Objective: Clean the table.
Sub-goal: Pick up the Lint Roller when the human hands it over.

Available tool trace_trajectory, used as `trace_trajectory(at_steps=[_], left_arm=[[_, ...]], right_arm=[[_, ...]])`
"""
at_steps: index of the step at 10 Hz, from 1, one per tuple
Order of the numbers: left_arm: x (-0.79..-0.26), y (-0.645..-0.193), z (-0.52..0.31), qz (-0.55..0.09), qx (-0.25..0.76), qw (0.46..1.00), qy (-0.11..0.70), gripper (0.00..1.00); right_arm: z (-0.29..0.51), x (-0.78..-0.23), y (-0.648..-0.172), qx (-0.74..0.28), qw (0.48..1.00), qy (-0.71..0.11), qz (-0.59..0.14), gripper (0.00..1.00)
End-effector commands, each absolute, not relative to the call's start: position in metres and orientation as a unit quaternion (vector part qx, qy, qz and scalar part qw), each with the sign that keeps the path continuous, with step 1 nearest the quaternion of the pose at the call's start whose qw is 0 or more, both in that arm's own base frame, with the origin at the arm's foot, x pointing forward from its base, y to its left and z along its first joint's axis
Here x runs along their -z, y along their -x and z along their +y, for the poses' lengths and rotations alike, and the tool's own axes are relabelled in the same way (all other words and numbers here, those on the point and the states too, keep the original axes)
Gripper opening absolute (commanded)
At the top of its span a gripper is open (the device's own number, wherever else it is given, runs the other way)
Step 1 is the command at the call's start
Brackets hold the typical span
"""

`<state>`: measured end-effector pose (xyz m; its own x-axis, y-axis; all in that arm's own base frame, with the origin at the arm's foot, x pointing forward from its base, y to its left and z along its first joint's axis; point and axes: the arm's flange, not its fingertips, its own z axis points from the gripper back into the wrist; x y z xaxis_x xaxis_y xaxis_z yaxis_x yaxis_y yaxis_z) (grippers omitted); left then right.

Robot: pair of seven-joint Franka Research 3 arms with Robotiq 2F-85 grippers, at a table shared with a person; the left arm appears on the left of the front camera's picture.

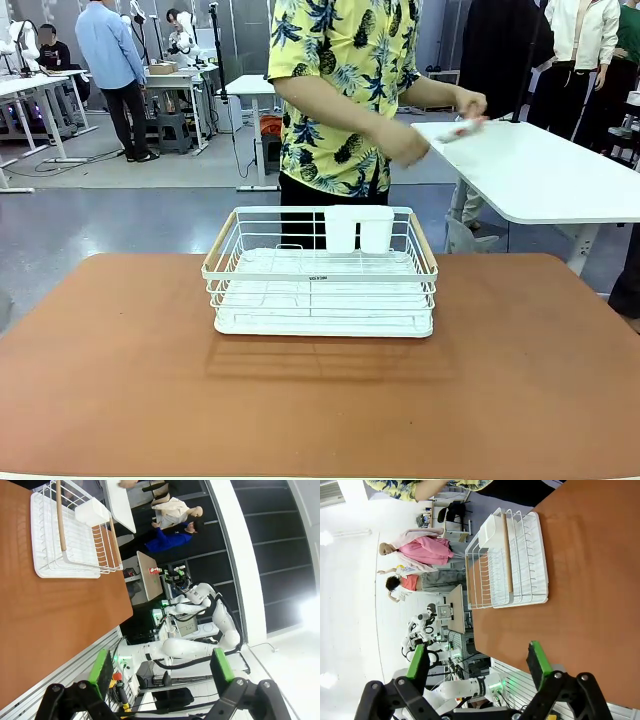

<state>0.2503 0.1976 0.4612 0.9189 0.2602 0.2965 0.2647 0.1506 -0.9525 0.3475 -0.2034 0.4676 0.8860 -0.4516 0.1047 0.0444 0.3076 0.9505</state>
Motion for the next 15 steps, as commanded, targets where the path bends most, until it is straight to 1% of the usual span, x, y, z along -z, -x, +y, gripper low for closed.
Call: trace_trajectory(at_steps=[1,15], left_arm=[[-0.4619,-0.2484,0.1992,-0.203,0.005,0.726,0.657,1.00],[-0.4619,-0.2484,0.1992,-0.203,0.005,0.726,0.657,1.00]], right_arm=[[-0.2036,-0.4694,-0.3473,0.155,0.787,-0.569,-0.183,1.00],[-0.2036,-0.4694,-0.3473,0.155,0.787,-0.569,-0.183,1.00]])
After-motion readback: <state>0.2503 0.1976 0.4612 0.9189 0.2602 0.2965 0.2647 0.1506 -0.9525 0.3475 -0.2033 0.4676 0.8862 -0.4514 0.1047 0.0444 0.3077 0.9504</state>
